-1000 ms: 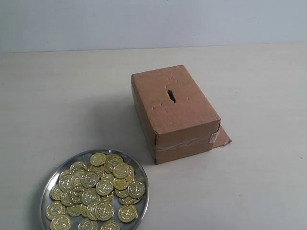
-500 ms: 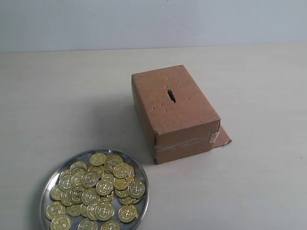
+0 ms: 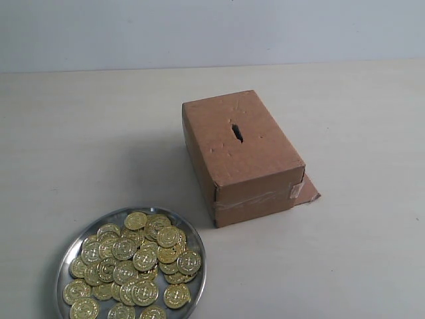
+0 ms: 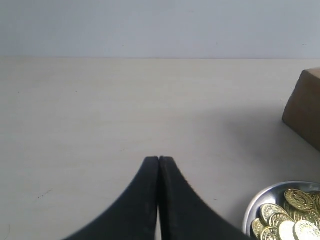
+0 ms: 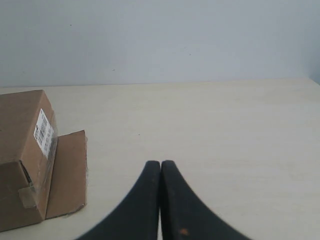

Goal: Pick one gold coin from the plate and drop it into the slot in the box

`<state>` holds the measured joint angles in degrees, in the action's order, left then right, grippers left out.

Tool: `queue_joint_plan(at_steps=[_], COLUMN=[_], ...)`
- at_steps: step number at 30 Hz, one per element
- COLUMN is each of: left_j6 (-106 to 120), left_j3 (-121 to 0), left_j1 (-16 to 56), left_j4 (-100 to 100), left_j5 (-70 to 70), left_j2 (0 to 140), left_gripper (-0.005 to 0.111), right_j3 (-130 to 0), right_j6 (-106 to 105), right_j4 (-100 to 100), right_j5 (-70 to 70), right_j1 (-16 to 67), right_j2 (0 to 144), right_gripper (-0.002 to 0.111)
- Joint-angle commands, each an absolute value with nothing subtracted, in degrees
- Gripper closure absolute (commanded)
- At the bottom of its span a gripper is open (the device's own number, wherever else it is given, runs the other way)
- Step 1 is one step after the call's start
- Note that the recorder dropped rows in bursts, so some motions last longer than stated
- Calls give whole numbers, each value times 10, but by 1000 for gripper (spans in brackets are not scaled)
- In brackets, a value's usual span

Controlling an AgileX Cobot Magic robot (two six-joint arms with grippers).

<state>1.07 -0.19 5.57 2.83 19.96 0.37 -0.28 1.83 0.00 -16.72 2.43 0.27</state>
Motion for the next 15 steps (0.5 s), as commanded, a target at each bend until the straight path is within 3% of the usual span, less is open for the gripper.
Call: queue_joint_plan(at_steps=[1,15], left_j6=[8,-3], left_j3=[0,0], left_j1=[51,51], left_j4=[35,33], left_j5=[200,201], left_j2=[0,0], left_gripper=[104,104], right_j3=[0,0], right_j6=[18,17], right_j4=[0,0], right_j5=[-163,-163], right_j1=[20,20], right_j2=[0,0], right_gripper=[108,108])
